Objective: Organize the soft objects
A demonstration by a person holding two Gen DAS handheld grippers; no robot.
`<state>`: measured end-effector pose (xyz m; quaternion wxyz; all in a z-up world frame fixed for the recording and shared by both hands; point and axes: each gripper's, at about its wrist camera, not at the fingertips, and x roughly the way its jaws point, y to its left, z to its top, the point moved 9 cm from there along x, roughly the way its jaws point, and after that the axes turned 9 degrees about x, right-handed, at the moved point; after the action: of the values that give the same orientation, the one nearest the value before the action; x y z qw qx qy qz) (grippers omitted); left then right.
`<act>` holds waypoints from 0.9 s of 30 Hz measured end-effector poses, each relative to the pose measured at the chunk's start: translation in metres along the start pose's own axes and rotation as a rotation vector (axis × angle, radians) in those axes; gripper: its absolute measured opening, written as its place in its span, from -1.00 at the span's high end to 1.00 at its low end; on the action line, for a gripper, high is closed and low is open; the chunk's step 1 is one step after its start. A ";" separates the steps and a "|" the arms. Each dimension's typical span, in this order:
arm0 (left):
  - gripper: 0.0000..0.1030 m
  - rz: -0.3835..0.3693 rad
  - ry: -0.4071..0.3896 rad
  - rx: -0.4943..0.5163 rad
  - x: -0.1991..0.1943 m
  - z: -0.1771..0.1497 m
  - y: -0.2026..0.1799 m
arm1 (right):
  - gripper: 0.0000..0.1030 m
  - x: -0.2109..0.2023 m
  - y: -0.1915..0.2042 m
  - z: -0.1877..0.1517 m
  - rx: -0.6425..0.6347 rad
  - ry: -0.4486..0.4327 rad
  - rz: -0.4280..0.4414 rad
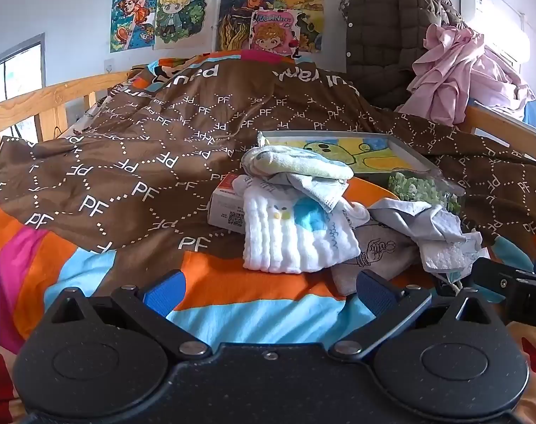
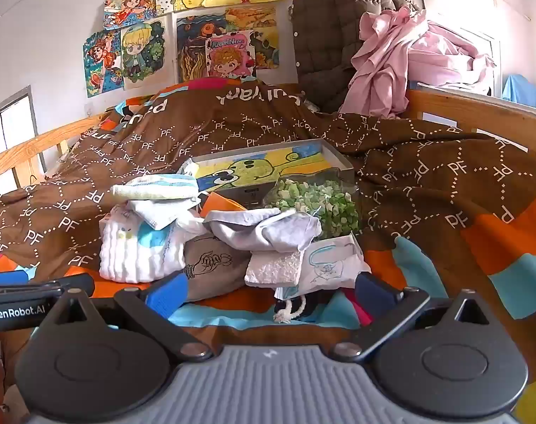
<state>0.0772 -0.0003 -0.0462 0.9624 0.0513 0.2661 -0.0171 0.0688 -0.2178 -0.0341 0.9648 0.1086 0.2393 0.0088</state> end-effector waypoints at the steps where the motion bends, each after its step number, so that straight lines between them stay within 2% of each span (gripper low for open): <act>1: -0.99 -0.001 0.001 -0.001 0.000 0.000 0.000 | -1.00 0.000 0.000 0.000 0.000 0.000 0.000; 27: -0.99 -0.006 0.004 -0.005 0.000 -0.001 0.000 | -1.00 0.000 0.001 0.001 0.000 -0.002 0.000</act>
<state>0.0764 -0.0001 -0.0472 0.9620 0.0480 0.2681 -0.0191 0.0688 -0.2175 -0.0333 0.9651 0.1087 0.2381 0.0088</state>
